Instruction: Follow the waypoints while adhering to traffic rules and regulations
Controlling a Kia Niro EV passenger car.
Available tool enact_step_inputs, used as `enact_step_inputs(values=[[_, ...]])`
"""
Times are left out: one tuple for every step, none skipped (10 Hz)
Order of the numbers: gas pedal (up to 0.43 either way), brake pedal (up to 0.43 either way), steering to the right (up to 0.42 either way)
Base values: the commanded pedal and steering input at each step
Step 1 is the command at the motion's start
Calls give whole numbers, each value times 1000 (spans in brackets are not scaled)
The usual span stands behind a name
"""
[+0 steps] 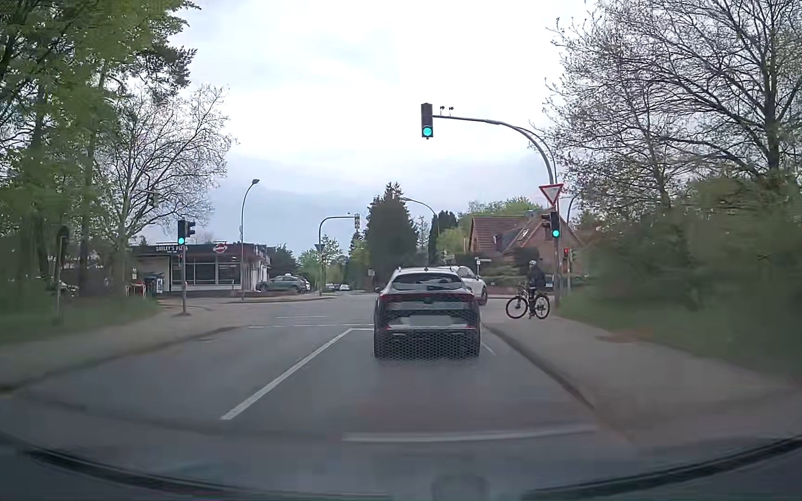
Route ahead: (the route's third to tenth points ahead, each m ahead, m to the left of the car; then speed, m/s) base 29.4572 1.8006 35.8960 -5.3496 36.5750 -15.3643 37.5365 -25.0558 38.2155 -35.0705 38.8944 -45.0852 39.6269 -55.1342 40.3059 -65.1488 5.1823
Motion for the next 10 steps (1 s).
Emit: enact_step_inputs(values=[[287,0,-6],[268,0,-6],[268,0,-6],[260,0,-6],[248,0,-6],[248,0,-6],[220,0,-6],[220,0,-6],[197,0,-6],[197,0,-6]])
